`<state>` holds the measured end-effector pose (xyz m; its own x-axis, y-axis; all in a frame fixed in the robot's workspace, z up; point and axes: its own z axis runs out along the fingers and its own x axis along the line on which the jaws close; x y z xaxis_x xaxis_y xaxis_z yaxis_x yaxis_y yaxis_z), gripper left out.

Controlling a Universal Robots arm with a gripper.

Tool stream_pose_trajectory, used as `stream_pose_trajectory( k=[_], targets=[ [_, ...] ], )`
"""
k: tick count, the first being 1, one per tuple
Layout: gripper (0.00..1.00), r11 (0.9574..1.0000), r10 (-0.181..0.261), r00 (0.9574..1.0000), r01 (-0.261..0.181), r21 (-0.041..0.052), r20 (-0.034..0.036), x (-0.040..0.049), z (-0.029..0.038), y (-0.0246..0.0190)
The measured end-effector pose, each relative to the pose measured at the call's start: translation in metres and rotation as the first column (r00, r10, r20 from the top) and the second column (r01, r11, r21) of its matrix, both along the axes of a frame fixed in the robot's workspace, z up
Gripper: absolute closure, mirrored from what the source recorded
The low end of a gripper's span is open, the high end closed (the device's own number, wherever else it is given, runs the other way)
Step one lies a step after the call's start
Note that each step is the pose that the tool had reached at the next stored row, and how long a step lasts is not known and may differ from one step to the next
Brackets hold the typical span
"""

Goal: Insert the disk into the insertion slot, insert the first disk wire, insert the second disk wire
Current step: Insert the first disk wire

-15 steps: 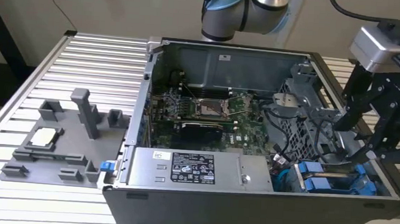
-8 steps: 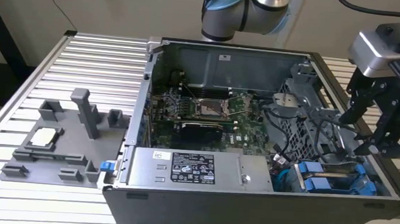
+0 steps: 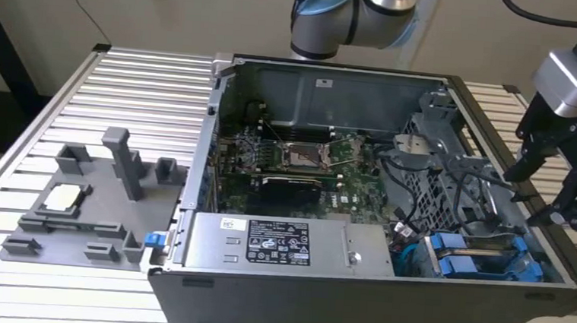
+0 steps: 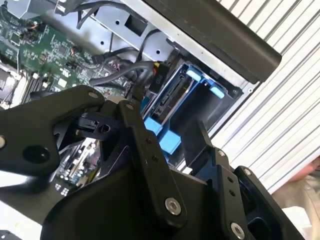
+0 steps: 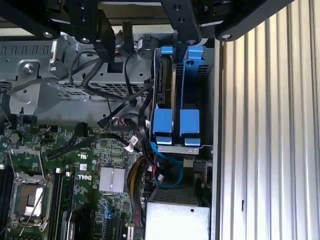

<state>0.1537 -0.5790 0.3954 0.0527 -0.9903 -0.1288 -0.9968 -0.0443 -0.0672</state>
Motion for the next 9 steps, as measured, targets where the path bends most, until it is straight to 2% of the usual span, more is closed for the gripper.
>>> stream_pose_trajectory(
  k=[4, 7, 9],
  targets=[
    [0.42, 1.0, 0.009, 1.0, -0.009, 0.0, -0.0006, 0.0066, -0.0052, 0.0004],
    [0.42, 0.9999, 0.013, 0.9999, -0.013, 0.0005, -0.0053, 0.014, -0.0066, 0.0008],
    [0.42, 0.9999, 0.013, 0.9999, -0.013, 0.0005, -0.0084, 0.0154, -0.0067, 0.0029]
  ],
)
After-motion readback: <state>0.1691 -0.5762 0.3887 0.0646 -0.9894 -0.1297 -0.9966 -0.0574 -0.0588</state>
